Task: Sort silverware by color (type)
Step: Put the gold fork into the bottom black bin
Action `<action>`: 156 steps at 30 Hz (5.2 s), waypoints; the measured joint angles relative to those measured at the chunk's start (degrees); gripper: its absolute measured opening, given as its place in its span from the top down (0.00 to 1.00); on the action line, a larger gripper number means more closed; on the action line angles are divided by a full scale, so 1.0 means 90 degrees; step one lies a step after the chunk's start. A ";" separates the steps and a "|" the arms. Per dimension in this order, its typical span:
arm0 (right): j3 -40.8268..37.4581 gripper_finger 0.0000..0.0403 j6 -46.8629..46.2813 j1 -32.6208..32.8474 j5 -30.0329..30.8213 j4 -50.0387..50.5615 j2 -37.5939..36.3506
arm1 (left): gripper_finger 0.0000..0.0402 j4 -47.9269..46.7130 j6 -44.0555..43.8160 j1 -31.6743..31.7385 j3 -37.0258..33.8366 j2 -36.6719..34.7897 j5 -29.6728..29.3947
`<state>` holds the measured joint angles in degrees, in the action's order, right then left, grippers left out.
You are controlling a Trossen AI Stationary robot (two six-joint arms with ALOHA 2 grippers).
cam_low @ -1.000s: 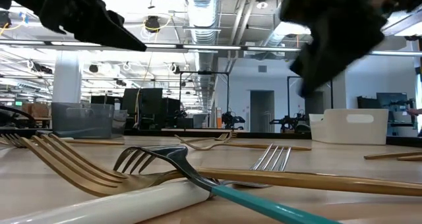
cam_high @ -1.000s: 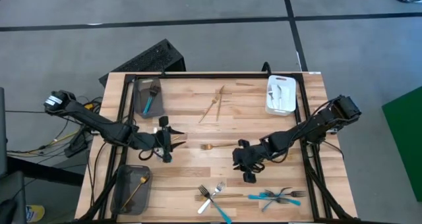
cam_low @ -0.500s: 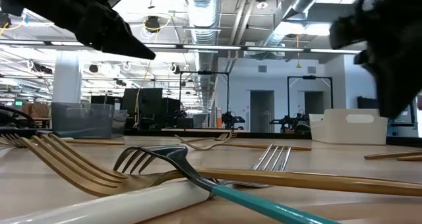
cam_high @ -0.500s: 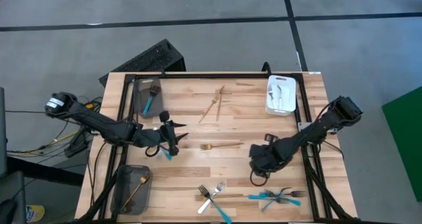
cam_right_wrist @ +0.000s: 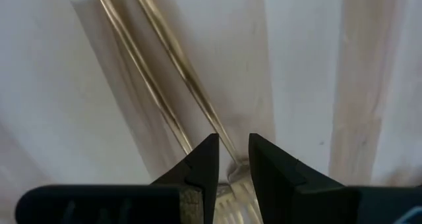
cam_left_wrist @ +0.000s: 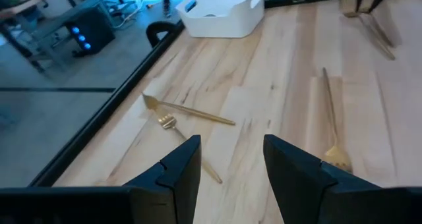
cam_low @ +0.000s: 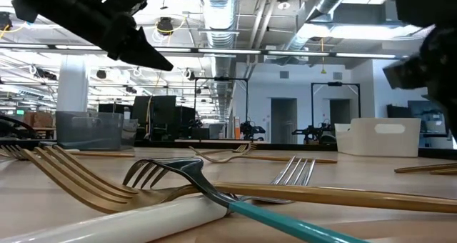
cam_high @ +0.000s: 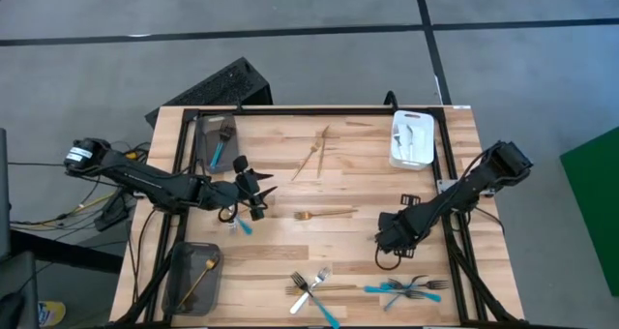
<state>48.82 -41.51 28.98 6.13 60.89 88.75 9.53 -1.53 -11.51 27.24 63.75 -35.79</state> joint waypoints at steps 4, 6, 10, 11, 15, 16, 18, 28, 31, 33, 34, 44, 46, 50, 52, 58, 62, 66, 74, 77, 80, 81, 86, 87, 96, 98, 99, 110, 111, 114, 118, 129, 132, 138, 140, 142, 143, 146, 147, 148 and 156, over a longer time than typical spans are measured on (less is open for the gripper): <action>-0.0280 0.74 0.0226 0.0030 -0.0038 -0.0455 0.0000 | 0.62 -0.0016 -0.0126 -0.0002 -0.0001 0.0000 -0.0103; -0.0477 0.74 0.0333 0.0019 -0.0172 -0.0728 0.0000 | 0.62 -0.0018 -0.0130 -0.0002 -0.0002 0.0000 -0.0100; -0.0829 0.73 0.0352 0.0016 -0.0357 -0.1187 -0.0033 | 0.62 -0.0019 -0.0330 -0.0002 0.0000 0.0000 -0.0100; -0.0888 0.73 0.0339 0.0016 -0.0357 -0.1279 -0.0037 | 0.62 -0.0017 -0.0400 -0.0002 -0.0001 0.0000 -0.0098; -0.0949 0.78 0.0284 0.0014 -0.0302 -0.1491 -0.0039 | 0.62 -0.0012 -0.0614 -0.0002 0.0000 0.0000 -0.0098; -0.0919 0.81 0.0258 0.0001 -0.0260 -0.1495 -0.0029 | 0.62 0.0012 -0.0702 -0.0002 0.0000 0.0000 -0.0098; -0.0830 0.88 0.0204 -0.0057 -0.0186 -0.1497 -0.0017 | 0.62 0.0079 -0.1039 -0.0002 0.0000 0.0000 -0.0095; -0.0685 0.94 -0.0112 -0.0514 0.2773 -0.3080 -0.0605 | 0.62 0.0867 -0.2070 -0.0032 0.0000 0.0474 -0.0070; -0.0683 0.96 0.0297 -0.0743 0.3289 -0.4392 -0.0938 | 0.62 0.1297 -0.1852 -0.0031 0.0000 0.0718 0.0008; -0.0680 0.96 0.0861 -0.0904 0.3436 -0.5554 -0.1079 | 0.62 0.1630 -0.1481 -0.0029 -0.0002 0.0851 0.0372; -0.0670 0.95 0.1196 -0.0974 0.3433 -0.6235 -0.1098 | 0.62 0.1909 -0.1300 -0.0032 -0.0002 0.0936 0.0643; -0.0513 0.95 0.3573 -0.1254 0.2860 -1.0415 -0.0082 | 0.62 0.4320 -0.0029 -0.0031 0.0006 0.1626 0.1322; -0.0323 0.95 0.3714 -0.1273 0.2782 -1.0502 0.0174 | 0.62 0.4672 0.0256 -0.0032 0.0008 0.1692 0.1495; -0.0012 0.95 0.4089 -0.1273 0.2765 -1.0529 0.0630 | 0.62 0.5149 0.0441 0.0001 0.0034 0.1809 0.1734; 0.0119 0.95 0.4219 -0.1274 0.2768 -1.0465 0.0776 | 0.62 0.5200 0.0446 0.0027 0.0093 0.1841 0.1739; 0.0549 0.95 0.4302 -0.1266 0.2570 -1.0507 0.1148 | 0.63 0.5276 0.0444 0.0027 0.0088 0.1848 0.2075; 0.0638 0.95 0.4303 -0.1278 0.2628 -1.0466 0.1217 | 0.70 0.5155 0.0394 -0.0003 0.0088 0.1846 0.2159; 0.0641 0.95 0.4302 -0.1284 0.2952 -1.0552 0.1158 | 0.75 0.4864 0.0144 -0.0017 0.0088 0.1829 0.1948; 0.0641 0.95 0.4596 -0.1242 0.3295 -1.0216 0.0770 | 0.67 0.4759 -0.0246 -0.0002 0.0090 0.1819 0.2107; 0.0641 0.95 0.4435 -0.1335 0.3262 -1.0025 0.0719 | 0.61 0.4880 -0.0217 -0.0010 0.0088 0.1819 0.2270; 0.0641 0.95 0.4397 -0.1427 0.2933 -1.0006 0.0719 | 0.55 0.4982 -0.0239 -0.0010 0.0088 0.1819 0.2141; 0.0641 0.95 0.4396 -0.1449 0.2837 -1.0006 0.0719 | 0.54 0.4989 -0.0225 -0.0007 0.0088 0.1819 0.2062; 0.0641 0.95 0.4395 -0.1448 0.2759 -0.9955 0.0719 | 0.53 0.5041 -0.0011 -0.0010 0.0088 0.1819 0.2089; 0.0641 0.95 0.4405 -0.1448 0.2746 -0.9962 0.0719 | 0.53 0.5041 -0.0004 -0.0010 0.0088 0.1819 0.2041; 0.0641 0.90 0.4261 -0.1602 0.2287 -0.9789 0.0716 | 0.76 0.5055 0.0380 -0.0010 0.0085 0.1819 0.1652; 0.0641 0.90 0.4222 -0.1636 0.2174 -0.9785 0.0716 | 0.84 0.5095 0.0307 -0.0009 0.0085 0.1821 0.1708; 0.0641 0.89 0.4210 -0.1654 0.2100 -0.9788 0.0716 | 0.88 0.5112 0.0286 -0.0010 0.0092 0.1821 0.1781; 0.0646 0.85 0.3931 -0.1654 0.1849 -0.9716 0.0714 | 0.97 0.4527 0.0431 -0.0008 0.0407 0.1811 0.2173; 0.0646 0.84 0.3879 -0.1638 0.1853 -0.9642 0.0714 | 0.98 0.4315 0.0389 -0.0016 0.0428 0.1757 0.2102; 0.0642 0.82 0.3575 -0.1613 0.1843 -0.9106 0.0563 | 0.98 0.3646 0.0068 -0.0082 0.0476 0.1565 0.1845; 0.0639 0.82 0.3076 -0.1643 0.1804 -0.8261 0.0292 | 0.97 0.2361 -0.0383 -0.0262 0.0583 0.1037 0.1375; 0.0641 0.82 0.2925 -0.1660 0.1831 -0.7891 0.0258 | 0.97 -0.3400 -0.3822 -0.0960 0.1560 -0.0734 0.1277; 0.0641 0.82 0.2926 -0.1646 0.1838 -0.7891 0.0257 | 0.97 -0.4437 -0.4937 -0.1245 0.1785 -0.1028 0.1452; 0.0638 0.82 0.2778 -0.1506 0.1830 -0.7653 0.0257 | 0.97 -0.5478 -0.6796 -0.2311 0.1926 -0.1251 0.1872; 0.0638 0.82 0.2760 -0.1514 0.1830 -0.7614 0.0259 | 0.97 -0.5524 -0.7287 -0.2764 0.1926 -0.1231 0.1760; 0.0638 0.82 0.2700 -0.1514 0.1831 -0.7624 0.0258 | 0.97 -0.5615 -0.7764 -0.3193 0.1926 -0.1144 0.1627; 0.0638 0.82 0.2660 -0.1514 0.1830 -0.7626 0.0258 | 0.97 -0.5623 -0.7972 -0.3425 0.1926 -0.1096 0.1585; 0.0638 0.82 0.2561 -0.1486 0.1831 -0.7540 0.0258 | 0.97 -0.5728 -0.8713 -0.4142 0.1926 -0.0902 0.1581; 0.0638 0.82 0.2519 -0.1473 0.1831 -0.7491 0.0259 | 0.97 -0.5718 -0.8954 -0.4381 0.1926 -0.0806 0.1642; 0.0638 0.82 0.2480 -0.1466 0.1829 -0.7443 0.0257 | 0.97 -0.5735 -0.9193 -0.4608 0.1926 -0.0712 0.1678; 0.0638 0.82 0.2311 -0.1426 0.1833 -0.7357 0.0257 | 0.97 -0.6153 -1.0880 -0.5927 0.1924 -0.0116 0.1681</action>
<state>54.57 -20.71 16.14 22.63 -5.33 91.07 -45.85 -99.45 -64.85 44.56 62.70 -20.66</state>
